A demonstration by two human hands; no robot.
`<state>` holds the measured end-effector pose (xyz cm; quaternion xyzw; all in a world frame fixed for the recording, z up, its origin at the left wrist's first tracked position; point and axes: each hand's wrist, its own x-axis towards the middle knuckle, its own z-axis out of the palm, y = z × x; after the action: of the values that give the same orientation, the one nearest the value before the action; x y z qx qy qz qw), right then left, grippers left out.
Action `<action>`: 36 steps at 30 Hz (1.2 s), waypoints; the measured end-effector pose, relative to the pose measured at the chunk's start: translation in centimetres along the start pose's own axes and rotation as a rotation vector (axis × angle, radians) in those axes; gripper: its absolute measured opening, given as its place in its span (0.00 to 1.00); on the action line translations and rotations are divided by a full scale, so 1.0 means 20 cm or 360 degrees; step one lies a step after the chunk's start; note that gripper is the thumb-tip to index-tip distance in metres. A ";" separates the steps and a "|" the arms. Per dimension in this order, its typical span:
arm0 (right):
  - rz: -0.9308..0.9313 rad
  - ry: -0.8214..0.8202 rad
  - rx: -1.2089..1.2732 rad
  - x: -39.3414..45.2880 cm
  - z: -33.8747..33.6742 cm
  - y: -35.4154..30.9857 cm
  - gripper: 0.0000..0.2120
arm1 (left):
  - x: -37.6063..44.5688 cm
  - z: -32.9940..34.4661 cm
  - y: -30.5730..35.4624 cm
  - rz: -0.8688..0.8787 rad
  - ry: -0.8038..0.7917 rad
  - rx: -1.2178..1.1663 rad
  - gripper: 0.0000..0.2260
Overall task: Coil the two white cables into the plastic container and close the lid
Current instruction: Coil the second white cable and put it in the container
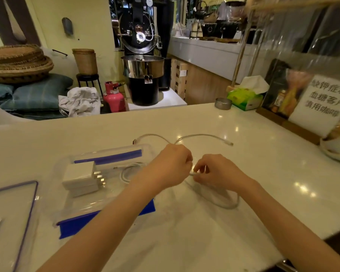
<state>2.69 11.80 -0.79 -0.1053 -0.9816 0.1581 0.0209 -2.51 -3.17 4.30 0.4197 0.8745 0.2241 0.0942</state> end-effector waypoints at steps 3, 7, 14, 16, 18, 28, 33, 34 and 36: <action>-0.0040 0.0108 0.0029 -0.01 0.03 0.01 0.07 | 0.03 0.08 0.01 -0.0027 -0.0158 0.0205 0.13; -0.0062 0.0129 0.0096 -0.01 0.04 0.02 0.06 | 0.05 0.23 0.00 0.0026 -0.0254 0.0508 0.14; -0.0056 0.0081 0.0373 0.00 0.02 0.03 0.06 | 0.07 0.32 -0.03 0.0114 -0.0149 0.0459 0.10; -0.0079 0.0059 0.0358 0.01 0.02 0.04 0.08 | 0.07 0.33 -0.03 0.0147 -0.0120 0.0432 0.10; -0.0123 0.0037 0.0248 0.03 0.04 0.03 0.09 | 0.07 0.33 -0.04 0.0172 -0.0101 0.0405 0.09; -0.0054 0.0444 0.1348 0.00 -0.14 0.05 0.05 | 0.03 0.10 0.07 -0.0287 -0.0152 -0.1010 0.10; -0.0307 0.0171 0.1616 -0.08 -0.24 0.01 0.04 | 0.06 -0.07 0.05 -0.0457 -0.0051 -0.2428 0.15; -0.0356 0.0075 0.1600 -0.09 -0.25 0.01 0.03 | 0.07 -0.10 0.02 -0.0448 -0.0101 -0.2630 0.16; -0.0410 -0.0104 0.1556 -0.08 -0.27 0.01 0.02 | 0.08 -0.16 -0.01 -0.0436 -0.0149 -0.2976 0.15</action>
<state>4.66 13.33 4.27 0.0439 -0.7978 0.5987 0.0564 -4.93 -3.06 7.09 0.0762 0.3773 0.8042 0.4529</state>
